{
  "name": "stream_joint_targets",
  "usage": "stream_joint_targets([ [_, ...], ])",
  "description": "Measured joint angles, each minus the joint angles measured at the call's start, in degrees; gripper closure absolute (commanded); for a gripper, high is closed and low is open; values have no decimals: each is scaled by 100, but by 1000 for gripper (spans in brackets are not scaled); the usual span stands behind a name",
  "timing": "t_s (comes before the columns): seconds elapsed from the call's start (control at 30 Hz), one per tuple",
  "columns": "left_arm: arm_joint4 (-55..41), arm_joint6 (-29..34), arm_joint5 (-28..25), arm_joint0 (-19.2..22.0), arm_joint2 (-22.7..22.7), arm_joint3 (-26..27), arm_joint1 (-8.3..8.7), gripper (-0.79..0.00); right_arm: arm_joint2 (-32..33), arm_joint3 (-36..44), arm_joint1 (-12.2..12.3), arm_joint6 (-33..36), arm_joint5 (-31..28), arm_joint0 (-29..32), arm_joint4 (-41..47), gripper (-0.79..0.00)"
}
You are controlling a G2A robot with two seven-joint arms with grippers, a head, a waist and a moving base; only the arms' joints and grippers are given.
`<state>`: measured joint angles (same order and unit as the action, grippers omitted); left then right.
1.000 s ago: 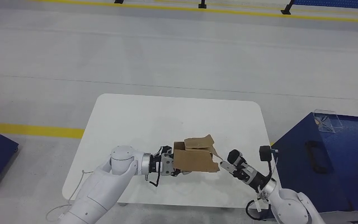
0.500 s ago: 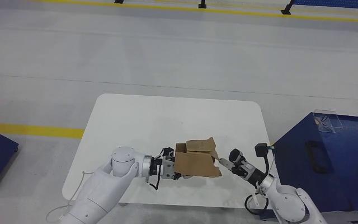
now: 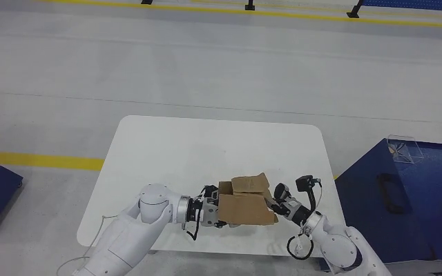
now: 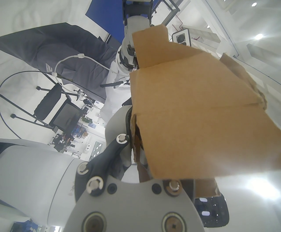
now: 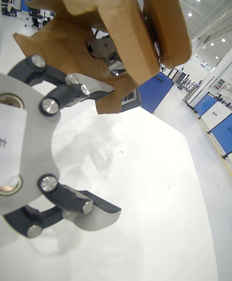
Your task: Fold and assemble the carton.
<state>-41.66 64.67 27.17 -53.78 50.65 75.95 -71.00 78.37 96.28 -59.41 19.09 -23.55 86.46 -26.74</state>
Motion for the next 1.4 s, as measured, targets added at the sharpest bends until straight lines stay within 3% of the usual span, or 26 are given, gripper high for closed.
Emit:
stream_joint_targets([
  [0.33, 8, -160, 25, -11, 30, -2, 22, 0, 668, 188, 71, 99, -316, 284, 583, -785],
  [0.5, 338, -387, -204, 6, -30, 93, 31, 0, 1041, 596, 123, 408, -578, 610, 987, -785],
  [0.87, 834, -556, -435, -20, -142, 339, 56, 0, 535, 529, 71, 509, -315, 407, 555, -785],
  [1.4, 808, -552, -512, 11, -175, 279, 45, 0, 472, 318, 65, 909, -390, 217, 1126, -785],
])
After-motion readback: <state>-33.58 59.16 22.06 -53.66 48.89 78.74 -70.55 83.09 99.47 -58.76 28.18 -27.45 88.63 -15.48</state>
